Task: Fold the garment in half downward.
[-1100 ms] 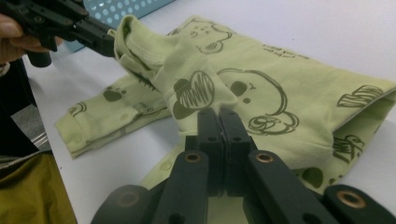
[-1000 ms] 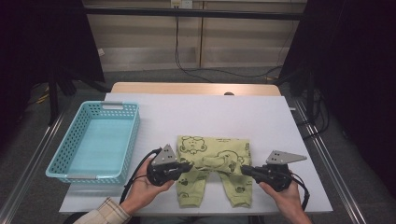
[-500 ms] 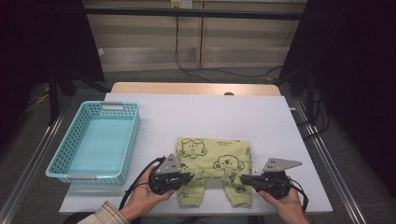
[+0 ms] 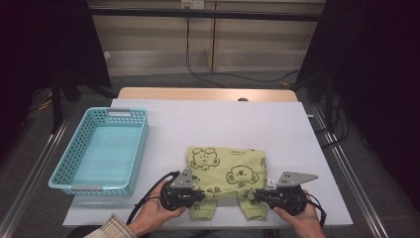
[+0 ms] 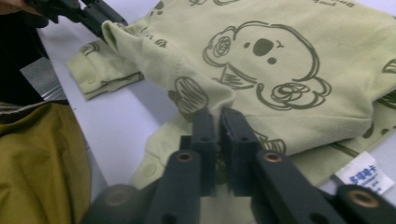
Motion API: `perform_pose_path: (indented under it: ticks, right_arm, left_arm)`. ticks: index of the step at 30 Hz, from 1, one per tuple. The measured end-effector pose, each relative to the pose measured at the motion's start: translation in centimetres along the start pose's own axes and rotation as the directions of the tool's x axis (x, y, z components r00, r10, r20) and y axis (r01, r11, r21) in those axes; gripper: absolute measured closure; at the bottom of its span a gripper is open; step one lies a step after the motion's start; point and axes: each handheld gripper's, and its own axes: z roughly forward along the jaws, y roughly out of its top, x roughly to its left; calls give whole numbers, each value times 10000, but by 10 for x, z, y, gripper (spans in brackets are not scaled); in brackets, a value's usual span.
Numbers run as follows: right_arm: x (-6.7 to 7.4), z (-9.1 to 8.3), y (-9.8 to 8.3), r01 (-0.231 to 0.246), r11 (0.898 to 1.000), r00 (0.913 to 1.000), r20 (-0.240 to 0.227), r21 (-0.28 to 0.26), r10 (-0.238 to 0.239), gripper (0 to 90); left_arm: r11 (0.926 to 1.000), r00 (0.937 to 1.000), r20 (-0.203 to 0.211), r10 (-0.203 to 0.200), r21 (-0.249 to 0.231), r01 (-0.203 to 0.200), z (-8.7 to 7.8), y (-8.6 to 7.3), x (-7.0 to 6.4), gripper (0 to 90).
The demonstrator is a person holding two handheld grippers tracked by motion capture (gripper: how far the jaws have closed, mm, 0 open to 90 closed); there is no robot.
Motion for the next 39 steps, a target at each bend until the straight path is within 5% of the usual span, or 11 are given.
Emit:
perform_pose_path:
  ticks: [8, 9, 20, 28, 39]
  right_arm:
    - [6, -5, -4, -113, 9999, 9999, 43, 14, 113, 887]
    - [5, -6, -4, -228, 9997, 9997, -63, -67, 227, 877]
    - [1, -8, -2, -673, 9957, 9966, -508, -635, 641, 698]
    - [-1, -6, 1, -691, 9938, 9975, -216, -866, 674, 609]
    - [-2, -4, 6, -784, 9884, 9965, 172, -1299, 813, 502]
  left_arm:
    - [9996, 9999, 69, -73, -279, 75, -7, -3, -4, 849]
    - [9989, 9989, 235, -398, -229, 403, -8, -4, -4, 844]
    - [9922, 9967, 247, -778, -960, 798, -17, -3, 8, 581]
    - [9859, 9945, -608, -853, -1493, 754, -19, -3, 15, 411]
    - [9712, 9805, -1369, -1410, -2114, 1101, -19, -3, 28, 183]
